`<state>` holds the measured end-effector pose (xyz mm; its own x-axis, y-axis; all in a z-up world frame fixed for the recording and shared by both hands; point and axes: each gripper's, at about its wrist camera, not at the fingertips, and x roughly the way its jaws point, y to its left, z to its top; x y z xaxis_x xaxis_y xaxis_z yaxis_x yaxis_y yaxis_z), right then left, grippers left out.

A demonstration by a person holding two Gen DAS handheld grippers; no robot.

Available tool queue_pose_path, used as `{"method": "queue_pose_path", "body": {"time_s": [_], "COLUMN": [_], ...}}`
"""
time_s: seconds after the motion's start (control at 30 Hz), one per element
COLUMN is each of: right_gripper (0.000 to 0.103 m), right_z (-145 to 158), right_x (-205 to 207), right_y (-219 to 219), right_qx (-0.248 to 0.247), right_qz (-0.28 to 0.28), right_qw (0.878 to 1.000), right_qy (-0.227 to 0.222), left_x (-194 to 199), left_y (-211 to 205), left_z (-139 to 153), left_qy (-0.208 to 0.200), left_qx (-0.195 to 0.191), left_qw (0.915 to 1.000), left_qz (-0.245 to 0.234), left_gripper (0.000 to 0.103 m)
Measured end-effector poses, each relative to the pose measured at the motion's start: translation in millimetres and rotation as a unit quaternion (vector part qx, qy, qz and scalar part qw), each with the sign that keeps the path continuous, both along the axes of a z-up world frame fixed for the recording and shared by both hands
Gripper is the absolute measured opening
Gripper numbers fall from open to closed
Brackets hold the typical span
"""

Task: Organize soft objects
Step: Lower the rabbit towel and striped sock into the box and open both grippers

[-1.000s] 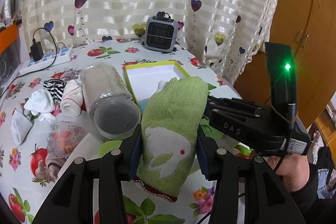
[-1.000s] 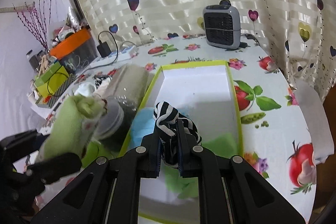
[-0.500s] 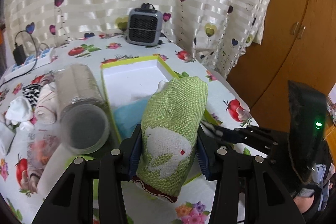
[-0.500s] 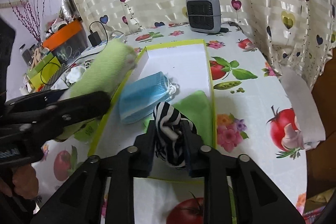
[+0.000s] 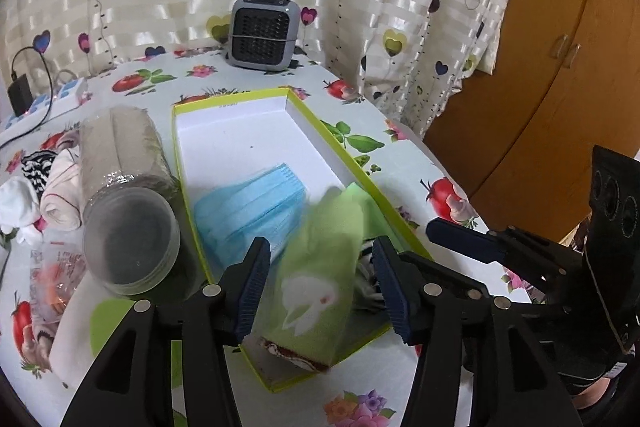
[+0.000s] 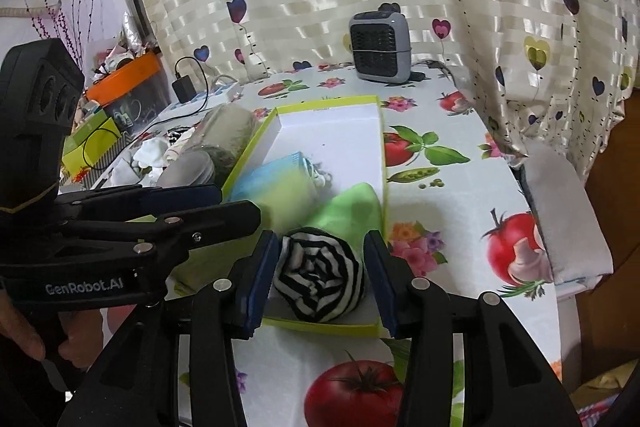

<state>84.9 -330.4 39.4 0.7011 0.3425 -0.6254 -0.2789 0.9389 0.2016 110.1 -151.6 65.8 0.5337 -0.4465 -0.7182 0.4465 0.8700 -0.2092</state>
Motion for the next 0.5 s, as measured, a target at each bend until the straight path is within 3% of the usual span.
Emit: {"method": "queue_pose_path", "body": {"time_s": [0.5], "right_gripper": [0.046], "right_z": [10], "right_x": [-12], "right_y": [-6], "right_qx": [0.015], "right_qz": [-0.012], "right_qw": [1.0], "right_qy": [-0.013], "left_x": [-26], "left_y": [18], "left_z": [21], "left_qy": [-0.04], "left_qx": [0.0], "left_qw": [0.9989], "left_qz": [0.023], "left_gripper": [0.054]}}
